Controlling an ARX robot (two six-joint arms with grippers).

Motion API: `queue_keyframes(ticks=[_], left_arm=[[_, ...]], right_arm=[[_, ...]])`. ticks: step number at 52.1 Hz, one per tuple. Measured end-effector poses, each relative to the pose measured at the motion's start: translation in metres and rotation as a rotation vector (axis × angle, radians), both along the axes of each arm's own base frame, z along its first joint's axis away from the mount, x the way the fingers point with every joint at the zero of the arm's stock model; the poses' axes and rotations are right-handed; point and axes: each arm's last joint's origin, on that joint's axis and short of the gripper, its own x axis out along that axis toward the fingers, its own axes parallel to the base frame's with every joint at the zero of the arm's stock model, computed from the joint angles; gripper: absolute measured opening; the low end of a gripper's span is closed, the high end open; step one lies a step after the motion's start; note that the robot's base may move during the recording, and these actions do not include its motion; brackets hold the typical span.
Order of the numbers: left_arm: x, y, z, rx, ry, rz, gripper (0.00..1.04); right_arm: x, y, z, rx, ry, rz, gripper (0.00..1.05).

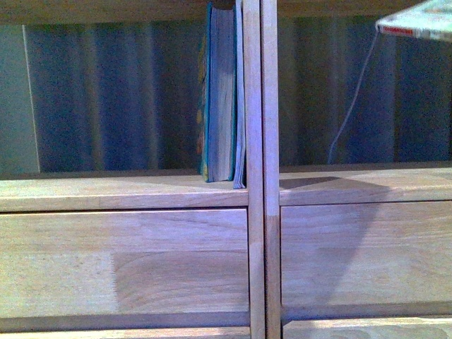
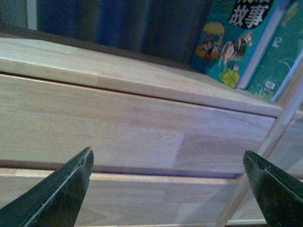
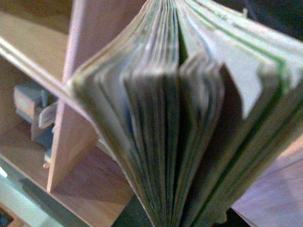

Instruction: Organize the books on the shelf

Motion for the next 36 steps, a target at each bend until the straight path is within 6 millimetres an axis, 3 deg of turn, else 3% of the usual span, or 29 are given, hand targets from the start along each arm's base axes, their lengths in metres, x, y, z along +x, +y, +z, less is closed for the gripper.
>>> queue_keyframes(ticks=[10, 16, 27, 36], left_arm=[[0.061, 0.001, 0.027, -0.251, 0.156, -0.21, 0.97], [0.091, -0.01, 0.051, -0.403, 0.172, -0.347, 0.97], [0.1, -0.042, 0.083, -0.509, 0.132, -0.637, 0.97], [0.104, -0.066, 0.092, -0.554, 0.13, -0.786, 0.97]], right_arm=[[-0.005, 0.02, 0.01, -0.138, -0.142, 0.074, 0.07], [0.0, 0.035, 0.009, -0.192, -0.196, 0.115, 0.07], [0.024, 0.056, -0.004, -0.186, -0.16, 0.176, 0.07], [0.043, 0.078, -0.011, -0.16, -0.124, 0.243, 0.07]])
